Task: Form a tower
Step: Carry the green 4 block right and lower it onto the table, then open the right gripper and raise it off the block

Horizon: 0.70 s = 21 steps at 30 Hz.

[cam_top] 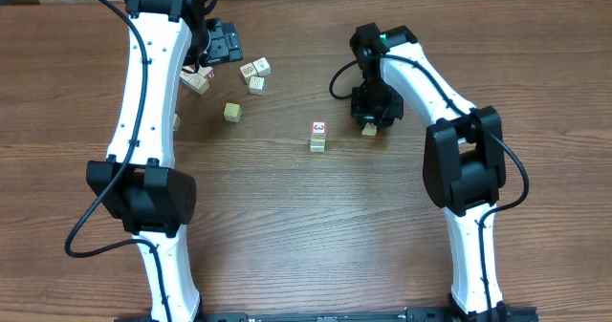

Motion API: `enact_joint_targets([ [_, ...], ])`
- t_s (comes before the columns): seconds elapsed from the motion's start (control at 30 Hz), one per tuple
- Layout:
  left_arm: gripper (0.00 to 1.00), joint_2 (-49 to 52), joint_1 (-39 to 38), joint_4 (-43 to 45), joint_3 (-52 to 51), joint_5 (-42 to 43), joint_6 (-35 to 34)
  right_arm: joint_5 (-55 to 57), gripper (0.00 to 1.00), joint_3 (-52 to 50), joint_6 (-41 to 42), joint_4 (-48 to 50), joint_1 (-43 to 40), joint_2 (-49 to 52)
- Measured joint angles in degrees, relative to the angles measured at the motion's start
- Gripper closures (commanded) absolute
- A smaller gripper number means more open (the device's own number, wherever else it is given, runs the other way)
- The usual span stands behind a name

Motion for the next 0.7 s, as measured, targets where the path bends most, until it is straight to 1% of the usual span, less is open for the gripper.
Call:
enact_joint_targets([
  [0.07,0.0,0.0,0.0,0.0,0.0,0.0,0.0,0.0,0.72,0.0,0.0,-0.1,0.0,-0.1],
  [0.1,0.0,0.0,0.0,0.0,0.0,0.0,0.0,0.0,0.7,0.0,0.0,-0.3,0.0,-0.1],
  [0.23,0.0,0.0,0.0,0.0,0.0,0.0,0.0,0.0,0.51,0.0,0.2,-0.8,0.0,-1.2],
  [0.3,0.0,0.0,0.0,0.0,0.0,0.0,0.0,0.0,0.46,0.0,0.3,-0.8,0.0,-2.3],
  [0.57,0.0,0.0,0.0,0.0,0.0,0.0,0.0,0.0,0.39,0.0,0.0,-0.7,0.0,-10.2],
  [0.63,0.0,0.0,0.0,0.0,0.0,0.0,0.0,0.0,0.34,0.0,0.1,-0.3,0.0,-12.2],
  [0.67,0.0,0.0,0.0,0.0,0.0,0.0,0.0,0.0,0.27,0.0,-0.1,0.2,0.1,-13.5],
  [0.7,0.0,0.0,0.0,0.0,0.0,0.0,0.0,0.1,0.24,0.0,0.2,0.4,0.2,-14.1],
])
